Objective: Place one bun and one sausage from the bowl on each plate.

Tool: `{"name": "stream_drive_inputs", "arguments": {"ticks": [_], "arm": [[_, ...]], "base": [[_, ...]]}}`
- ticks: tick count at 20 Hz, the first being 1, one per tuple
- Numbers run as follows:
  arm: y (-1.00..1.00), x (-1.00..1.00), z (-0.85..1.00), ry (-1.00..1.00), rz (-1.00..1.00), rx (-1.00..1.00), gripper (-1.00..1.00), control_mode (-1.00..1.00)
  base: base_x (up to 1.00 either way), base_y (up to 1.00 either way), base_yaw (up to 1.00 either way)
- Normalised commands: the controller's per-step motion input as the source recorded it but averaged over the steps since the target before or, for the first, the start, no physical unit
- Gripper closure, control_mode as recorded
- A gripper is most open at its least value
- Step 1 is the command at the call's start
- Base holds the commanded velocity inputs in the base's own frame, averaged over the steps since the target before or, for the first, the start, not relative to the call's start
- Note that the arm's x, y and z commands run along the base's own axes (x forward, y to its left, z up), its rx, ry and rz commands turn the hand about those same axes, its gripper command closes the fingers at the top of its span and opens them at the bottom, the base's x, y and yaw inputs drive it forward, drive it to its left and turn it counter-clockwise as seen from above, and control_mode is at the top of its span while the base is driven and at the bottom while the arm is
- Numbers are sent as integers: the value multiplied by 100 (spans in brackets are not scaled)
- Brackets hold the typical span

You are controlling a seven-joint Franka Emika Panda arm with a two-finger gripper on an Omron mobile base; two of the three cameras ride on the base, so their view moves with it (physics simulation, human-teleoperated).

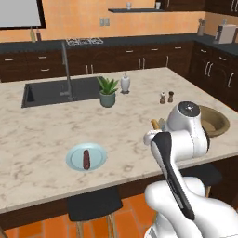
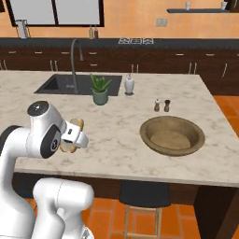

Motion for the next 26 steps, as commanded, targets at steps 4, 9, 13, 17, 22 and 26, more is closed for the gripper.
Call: {"name": "stream_drive_inputs", "arguments": {"ticks": [4,9,13,17,22,26], "arm": [[0,0,0,0,0,0,100,100],[100,45,25,3,5,11,100,-100],[97,100,-14,21,10,12,100,-100],[86,99,-54,24,12,1,100,-100],[67,64,-72,15,0,-6,100,-100],[6,33,-82,8,0,-8,100,-100]], "base": [[67,99,1],[0,0,0],[0,0,0],[0,0,0],[0,0,0],[0,0,0]]}}
